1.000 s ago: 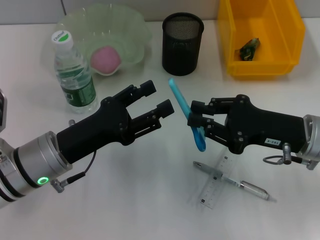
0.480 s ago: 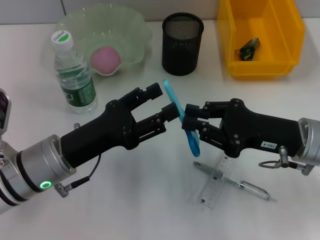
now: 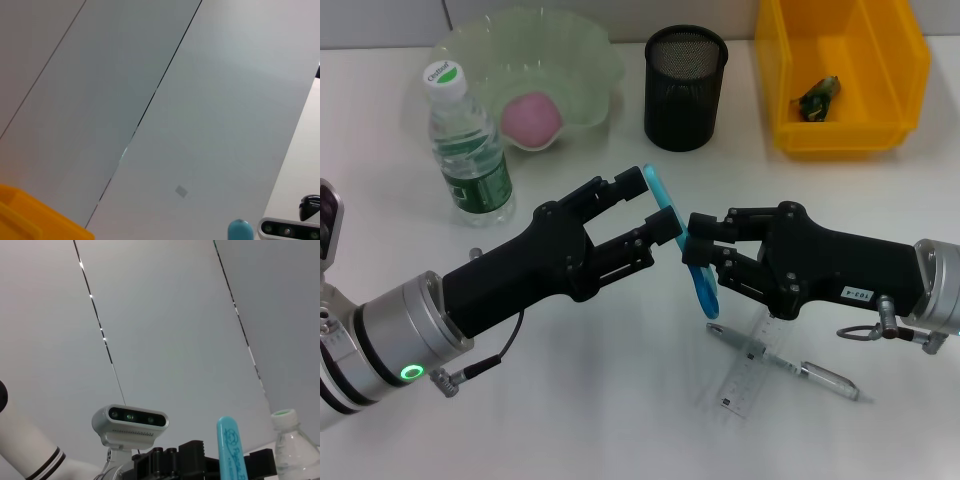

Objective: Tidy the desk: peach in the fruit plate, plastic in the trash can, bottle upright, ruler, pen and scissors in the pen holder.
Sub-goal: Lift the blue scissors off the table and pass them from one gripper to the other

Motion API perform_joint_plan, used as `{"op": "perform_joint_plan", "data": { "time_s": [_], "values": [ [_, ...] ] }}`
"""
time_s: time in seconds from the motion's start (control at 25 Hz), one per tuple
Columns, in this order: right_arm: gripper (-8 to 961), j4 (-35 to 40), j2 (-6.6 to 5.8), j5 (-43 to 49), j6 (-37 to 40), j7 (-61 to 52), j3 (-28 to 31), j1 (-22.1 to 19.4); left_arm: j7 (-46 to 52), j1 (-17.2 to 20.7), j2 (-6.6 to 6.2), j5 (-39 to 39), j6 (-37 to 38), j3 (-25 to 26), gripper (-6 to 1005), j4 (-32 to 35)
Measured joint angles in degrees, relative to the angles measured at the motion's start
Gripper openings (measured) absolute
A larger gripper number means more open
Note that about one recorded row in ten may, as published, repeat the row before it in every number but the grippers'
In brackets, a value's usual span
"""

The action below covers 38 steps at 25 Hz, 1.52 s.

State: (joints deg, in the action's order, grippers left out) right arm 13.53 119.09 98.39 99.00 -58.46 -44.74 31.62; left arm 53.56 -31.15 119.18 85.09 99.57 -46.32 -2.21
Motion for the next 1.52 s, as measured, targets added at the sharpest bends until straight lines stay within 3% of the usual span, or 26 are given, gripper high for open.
{"op": "perform_joint_plan", "data": {
  "time_s": [0.76,0.92,1.52],
  "values": [
    [217,-0.22,0.00,0.28,-1.22,-1.86,-0.56,1.00,-0.04,-0.12,0.00,0.16,-1.03,0.00,740,-0.16],
    [217,-0.23,-0.07,0.31,-1.24,-2.20,-0.80,1.27,-0.04,-0.19,0.00,0.16,-0.79,-0.18,519,-0.16],
    [215,0.26,-0.32,0.38,-0.28,-4.33,-0.93,1.70,0.01,-0.41,0.00,0.63,0.83,-0.67,482,-0.16]
  ]
}}
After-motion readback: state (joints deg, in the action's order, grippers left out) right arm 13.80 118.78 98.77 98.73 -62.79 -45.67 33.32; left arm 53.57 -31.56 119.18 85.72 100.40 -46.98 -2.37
